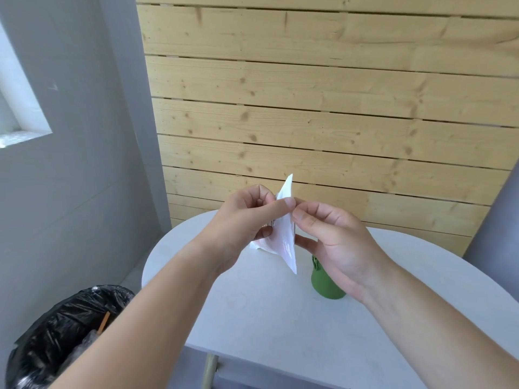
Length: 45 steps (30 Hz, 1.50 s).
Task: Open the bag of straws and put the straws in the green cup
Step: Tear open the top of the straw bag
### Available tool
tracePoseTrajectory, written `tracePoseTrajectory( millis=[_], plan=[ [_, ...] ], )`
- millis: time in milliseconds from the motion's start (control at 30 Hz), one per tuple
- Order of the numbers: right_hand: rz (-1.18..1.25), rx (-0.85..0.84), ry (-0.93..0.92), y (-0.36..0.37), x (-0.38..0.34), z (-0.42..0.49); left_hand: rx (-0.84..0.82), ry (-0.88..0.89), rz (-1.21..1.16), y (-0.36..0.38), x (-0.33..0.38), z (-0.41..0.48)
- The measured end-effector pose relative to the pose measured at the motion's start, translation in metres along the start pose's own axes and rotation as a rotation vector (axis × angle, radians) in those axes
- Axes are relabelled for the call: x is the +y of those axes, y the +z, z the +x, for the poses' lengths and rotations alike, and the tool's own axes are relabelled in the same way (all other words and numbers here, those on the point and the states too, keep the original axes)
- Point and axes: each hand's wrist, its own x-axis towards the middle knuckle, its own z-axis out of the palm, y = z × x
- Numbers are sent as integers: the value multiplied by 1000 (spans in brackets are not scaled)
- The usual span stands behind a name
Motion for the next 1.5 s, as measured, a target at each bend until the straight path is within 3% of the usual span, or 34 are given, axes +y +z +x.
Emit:
tracePoseTrajectory(
  millis=[900,1267,1500],
  plan=[
    [-352,256,-155,9,14,0,110,43,93,11,4,-6],
    [-351,402,-169,2,5,7,168,19,7,5,4,-3],
    [-390,308,-250,-1,10,4,143,36,73,11,4,-5]
  ],
)
